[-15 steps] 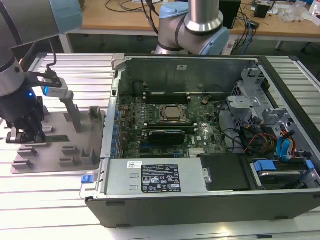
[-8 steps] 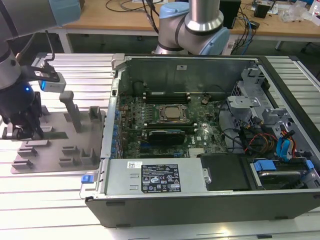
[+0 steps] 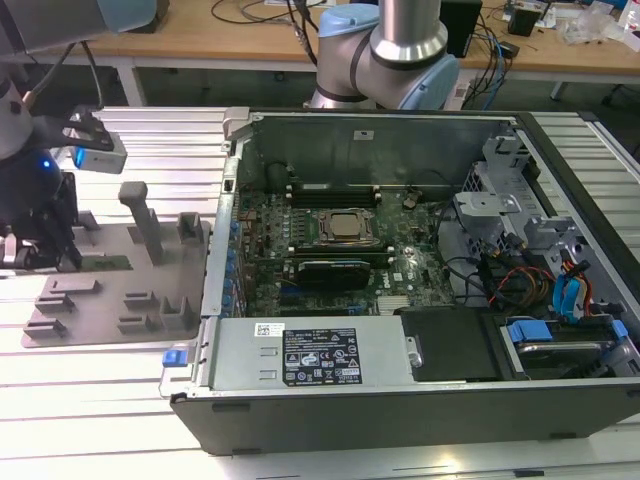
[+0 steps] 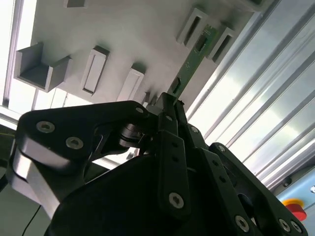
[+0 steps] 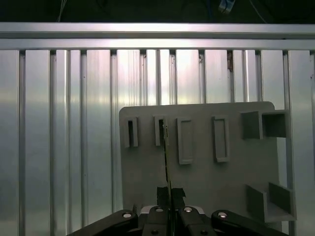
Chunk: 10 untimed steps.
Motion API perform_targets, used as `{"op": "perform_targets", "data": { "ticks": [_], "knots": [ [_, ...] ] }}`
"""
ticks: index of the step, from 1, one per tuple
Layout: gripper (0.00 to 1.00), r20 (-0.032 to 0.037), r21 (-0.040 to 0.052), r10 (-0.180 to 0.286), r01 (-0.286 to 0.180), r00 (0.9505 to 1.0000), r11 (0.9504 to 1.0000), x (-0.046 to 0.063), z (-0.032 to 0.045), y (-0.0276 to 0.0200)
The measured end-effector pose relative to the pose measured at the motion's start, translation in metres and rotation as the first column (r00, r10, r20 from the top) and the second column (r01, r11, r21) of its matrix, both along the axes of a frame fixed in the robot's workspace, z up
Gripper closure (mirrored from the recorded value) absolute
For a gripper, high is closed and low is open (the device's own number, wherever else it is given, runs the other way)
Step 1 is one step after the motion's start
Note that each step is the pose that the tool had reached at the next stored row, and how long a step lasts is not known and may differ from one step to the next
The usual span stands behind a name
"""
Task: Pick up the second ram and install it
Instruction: 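Pick up the second ram and move it above second insertion slot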
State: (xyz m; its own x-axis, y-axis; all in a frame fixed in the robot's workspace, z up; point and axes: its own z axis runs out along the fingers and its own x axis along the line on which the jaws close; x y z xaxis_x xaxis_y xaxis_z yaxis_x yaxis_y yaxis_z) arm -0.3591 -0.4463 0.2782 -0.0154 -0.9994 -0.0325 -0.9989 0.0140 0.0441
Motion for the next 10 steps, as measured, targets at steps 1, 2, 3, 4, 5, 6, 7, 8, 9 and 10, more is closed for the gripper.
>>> {"op": "perform_targets", "data": {
  "ticks": [1,2,3,4,5,6,7,8,9,10],
  "knots": [
    [0.89,-0.0001,0.0000,0.000,0.000,1.0000,1.0000,0.000,0.0025,0.0000],
    [0.89,0.0000,0.0000,0.000,0.000,1.0000,1.0000,0.000,0.0040,0.0000],
    [0.89,0.0000,0.0000,0.000,0.000,1.0000,1.0000,0.000,0.0053,0.0000],
    [0.89,0.0000,0.0000,0.000,0.000,1.0000,1.0000,0.000,0.0074,0.0000],
    [0.89,0.0000,0.0000,0.000,0.000,1.0000,1.0000,0.000,0.0101,0.0000],
    [0.89,0.0000,0.0000,0.000,0.000,1.0000,1.0000,0.000,0.0129,0.0000],
    [0.89,0.0000,0.0000,0.000,0.000,1.0000,1.0000,0.000,0.0155,0.0000],
    [0.89,0.0000,0.0000,0.000,0.000,1.0000,1.0000,0.000,0.0179,0.0000],
    [0.89,0.0000,0.0000,0.000,0.000,1.0000,1.0000,0.000,0.0214,0.0000],
    [0.89,-0.0001,0.0000,0.000,0.000,1.0000,1.0000,0.000,0.0241,0.0000]
  ]
}}
